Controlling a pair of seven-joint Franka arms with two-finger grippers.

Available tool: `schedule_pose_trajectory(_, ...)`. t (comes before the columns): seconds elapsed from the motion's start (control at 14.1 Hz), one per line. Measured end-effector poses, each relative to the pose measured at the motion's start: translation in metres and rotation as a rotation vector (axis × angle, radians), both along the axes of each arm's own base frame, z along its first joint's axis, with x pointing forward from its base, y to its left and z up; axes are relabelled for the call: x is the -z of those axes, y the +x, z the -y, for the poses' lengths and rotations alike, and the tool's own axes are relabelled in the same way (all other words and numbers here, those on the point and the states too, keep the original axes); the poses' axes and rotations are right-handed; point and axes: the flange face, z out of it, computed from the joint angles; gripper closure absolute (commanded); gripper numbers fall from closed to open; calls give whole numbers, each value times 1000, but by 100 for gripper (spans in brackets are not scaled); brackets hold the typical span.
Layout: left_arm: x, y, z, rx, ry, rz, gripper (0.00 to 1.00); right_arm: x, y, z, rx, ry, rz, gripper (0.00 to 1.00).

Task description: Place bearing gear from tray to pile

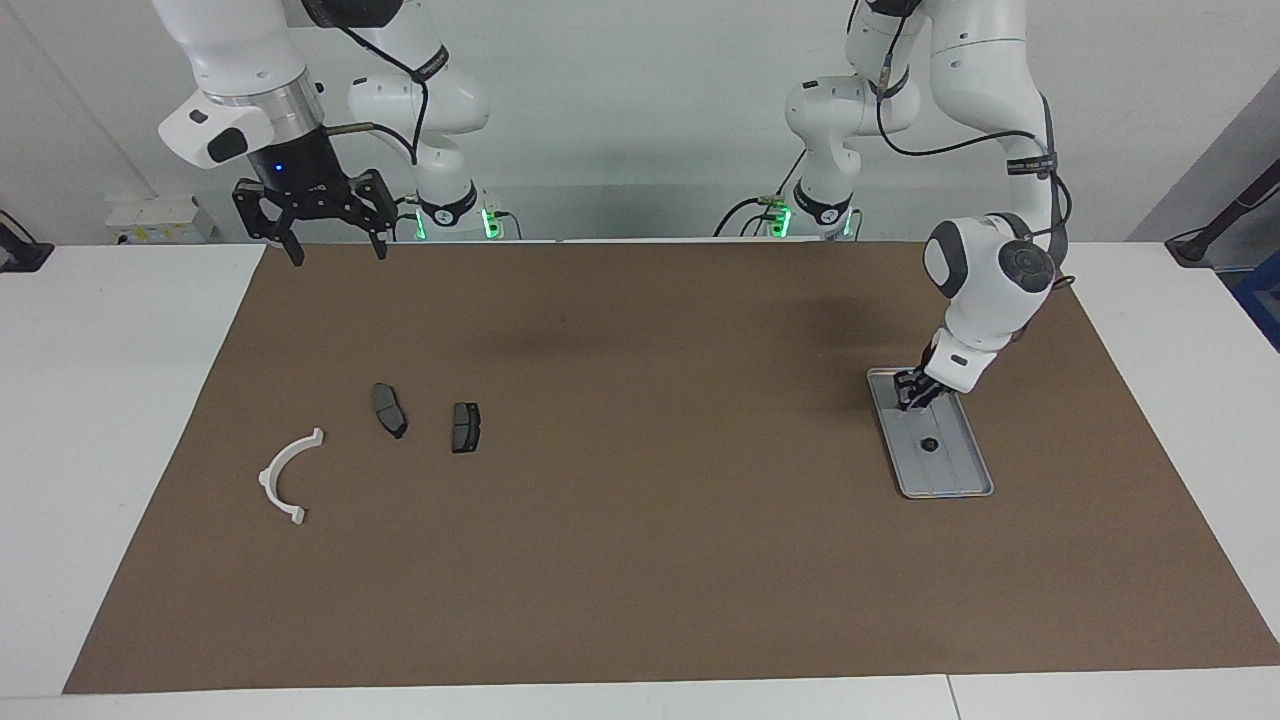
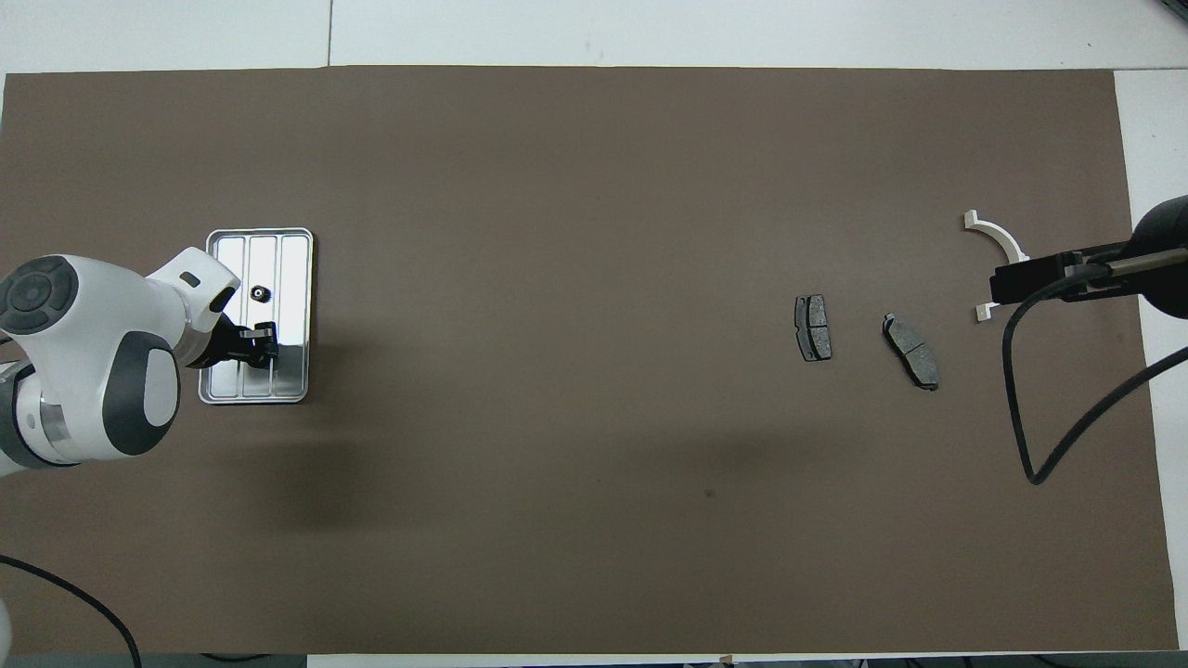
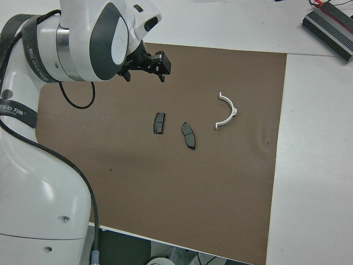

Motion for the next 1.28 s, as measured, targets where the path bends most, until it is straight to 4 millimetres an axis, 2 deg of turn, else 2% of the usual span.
schedule_pose_trajectory(0.07,-8,6,8,-21,-1,3,86,0,0,-1,-2,0,-1,0)
schedule_pose_trajectory(0.14,-21,13,25,-53,-4,11,86,1,-1,-4,-7,0,-3,0)
schedule_pose_trajectory(0.21,-33,20,52,-87,-6,25,86,1,-1,-7,-13,0,-3,0)
schedule_pose_trajectory(0.35,-50,22,128,-141,-16,56,86,1,-1,-8,-16,0,-4,0)
schedule_pose_trajectory(0.5,-58,14,203,-194,-29,68,86,2,-1,-8,-16,0,-6,0)
schedule_pose_trajectory(0.71,-52,14,307,-269,-32,54,86,2,-1,-8,-16,0,-7,0)
schedule_pose_trajectory(0.78,-45,19,334,-287,-35,56,86,2,-1,-8,-16,0,-7,0)
schedule_pose_trajectory(0.85,-34,24,354,-297,-32,51,86,2,-1,-8,-16,0,-7,0)
schedule_pose_trajectory(0.99,-1,31,381,-320,-2,28,85,2,-1,-8,-16,0,-6,0)
schedule_pose_trajectory(1.06,8,34,386,-328,15,18,84,2,-1,-8,-16,0,-6,0)
schedule_pose_trajectory(1.14,6,38,386,-334,25,13,83,2,-1,-8,-16,0,-6,0)
schedule_pose_trajectory(1.21,6,40,384,-341,27,14,60,2,-2,-8,-16,0,-6,0)
schedule_pose_trajectory(1.28,8,41,382,-346,30,15,1,2,-2,-8,-16,0,-6,0)
